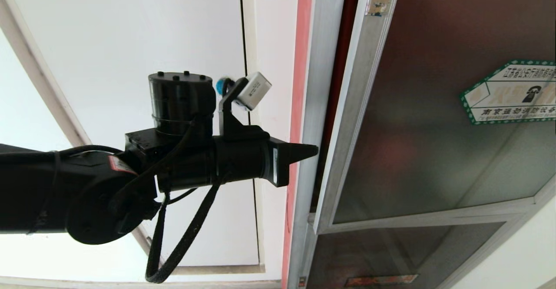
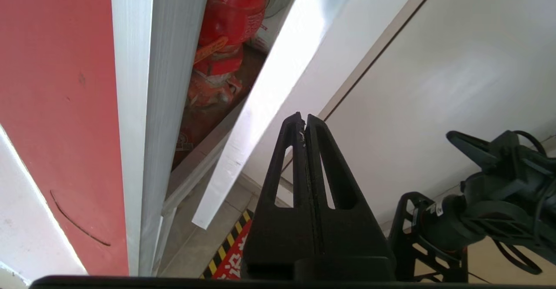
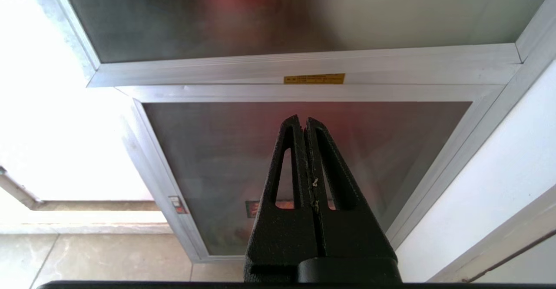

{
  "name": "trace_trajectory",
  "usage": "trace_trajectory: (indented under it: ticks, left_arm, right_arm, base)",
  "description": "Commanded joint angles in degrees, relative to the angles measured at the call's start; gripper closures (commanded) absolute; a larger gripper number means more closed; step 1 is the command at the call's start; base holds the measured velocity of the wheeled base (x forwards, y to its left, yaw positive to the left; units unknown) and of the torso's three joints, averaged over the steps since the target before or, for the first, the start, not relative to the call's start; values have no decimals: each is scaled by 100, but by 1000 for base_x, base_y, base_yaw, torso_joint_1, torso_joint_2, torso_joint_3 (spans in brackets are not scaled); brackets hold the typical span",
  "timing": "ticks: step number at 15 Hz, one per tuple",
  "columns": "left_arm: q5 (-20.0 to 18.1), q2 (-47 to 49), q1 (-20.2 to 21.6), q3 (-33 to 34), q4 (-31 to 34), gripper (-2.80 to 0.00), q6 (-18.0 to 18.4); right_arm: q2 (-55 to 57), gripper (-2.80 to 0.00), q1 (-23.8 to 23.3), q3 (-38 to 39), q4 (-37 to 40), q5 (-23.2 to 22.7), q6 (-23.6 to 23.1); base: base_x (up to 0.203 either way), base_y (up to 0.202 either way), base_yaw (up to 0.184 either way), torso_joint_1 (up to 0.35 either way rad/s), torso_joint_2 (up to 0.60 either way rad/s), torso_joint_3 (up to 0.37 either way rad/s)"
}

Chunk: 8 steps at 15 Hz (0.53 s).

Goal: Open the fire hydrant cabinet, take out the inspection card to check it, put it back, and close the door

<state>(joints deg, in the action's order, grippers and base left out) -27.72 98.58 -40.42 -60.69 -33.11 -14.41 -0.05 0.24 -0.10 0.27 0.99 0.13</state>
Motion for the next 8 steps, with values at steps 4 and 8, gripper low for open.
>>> trace_trajectory:
  ticks: [4,8]
  left_arm:
    - [57,500,8,-253,-256,0,31]
    - [74,794,-1,-540,-257,0,184]
  right_arm:
    - [12,0,2,-2,8,-55,-31]
    - [5,0,2,1,0,-47,-4]
  base:
    - [0,0,0,0,0,0]
    - [0,0,0,0,0,0]
